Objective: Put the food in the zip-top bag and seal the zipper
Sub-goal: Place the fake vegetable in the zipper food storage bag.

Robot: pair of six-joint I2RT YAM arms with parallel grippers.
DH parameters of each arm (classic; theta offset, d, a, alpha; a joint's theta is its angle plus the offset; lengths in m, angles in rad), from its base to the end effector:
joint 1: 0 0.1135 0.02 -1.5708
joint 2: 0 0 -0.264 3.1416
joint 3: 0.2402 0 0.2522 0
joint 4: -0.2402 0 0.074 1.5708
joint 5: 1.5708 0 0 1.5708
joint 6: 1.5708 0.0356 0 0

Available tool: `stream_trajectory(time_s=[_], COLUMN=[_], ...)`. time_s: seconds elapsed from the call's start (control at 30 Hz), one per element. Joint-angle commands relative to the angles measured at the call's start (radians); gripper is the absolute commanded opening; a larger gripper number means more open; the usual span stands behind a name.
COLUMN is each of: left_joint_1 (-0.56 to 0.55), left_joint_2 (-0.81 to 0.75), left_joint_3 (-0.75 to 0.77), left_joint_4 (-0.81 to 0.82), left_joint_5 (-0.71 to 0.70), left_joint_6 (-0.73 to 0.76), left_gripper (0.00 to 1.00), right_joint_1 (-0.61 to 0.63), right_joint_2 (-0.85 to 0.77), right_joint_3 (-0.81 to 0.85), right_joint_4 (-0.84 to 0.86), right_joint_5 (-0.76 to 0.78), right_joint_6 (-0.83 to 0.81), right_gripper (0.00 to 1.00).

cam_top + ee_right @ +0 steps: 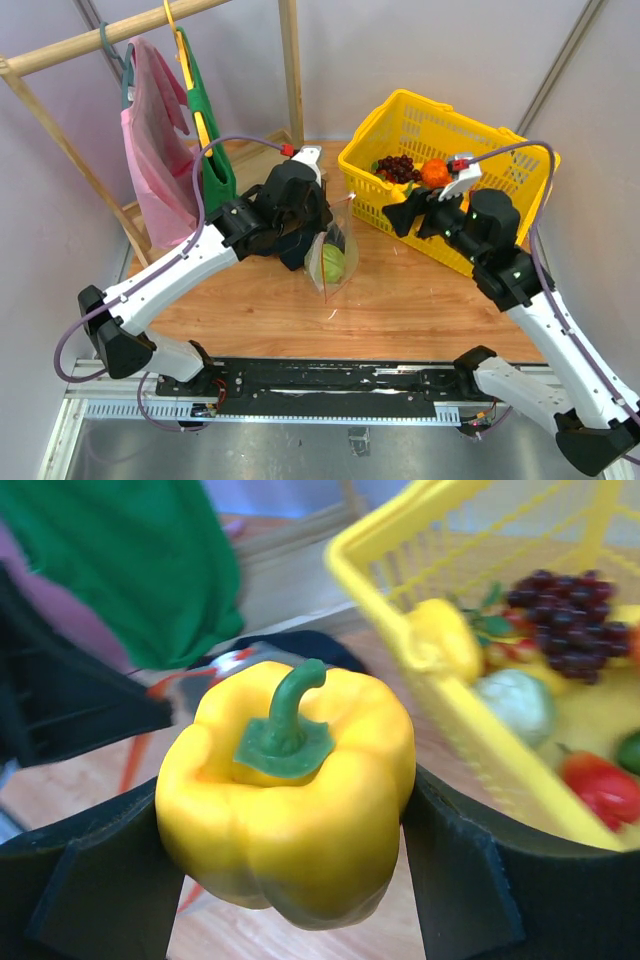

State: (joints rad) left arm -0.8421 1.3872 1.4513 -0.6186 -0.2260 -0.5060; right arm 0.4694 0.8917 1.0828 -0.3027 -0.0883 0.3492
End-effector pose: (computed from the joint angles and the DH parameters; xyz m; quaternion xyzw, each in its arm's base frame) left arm 0.2089 -0.2221 0.3914 0.0911 0.8650 -0.2248 0.4392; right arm 0.1699 0.0897 0.4122 -0.0741 0.7416 0.2952 0.5978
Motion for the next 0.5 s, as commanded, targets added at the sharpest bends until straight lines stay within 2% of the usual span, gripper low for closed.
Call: stream_trajectory(time_s=[0.0,0.2,0.47], left_joint_1=[0.005,0.006,0.006], left_joint_2=[0.012,0.009,-0.003], left_joint_3=[0.045,0.049,0.05], left_joint_4=[0.02,0.018,0.022], left_joint_5=[0.027,0.03,0.028], left_joint_6=[-0.028,-0.041,-0.053], left_gripper=[0.0,0.0,0.0], right_joint_1=[0.119,0.236,0.353], right_joint_2=[-0.043,-0.011,0.067], right_joint_3=[-0.093,-0.156,-0.234], right_joint_4=[0.286,0.471,0.633], right_joint_5=[-0.057,-0.102,-0.116], right_joint_6=[0.053,0.023,-0.045], right_gripper=[0.51,0.53,0.54])
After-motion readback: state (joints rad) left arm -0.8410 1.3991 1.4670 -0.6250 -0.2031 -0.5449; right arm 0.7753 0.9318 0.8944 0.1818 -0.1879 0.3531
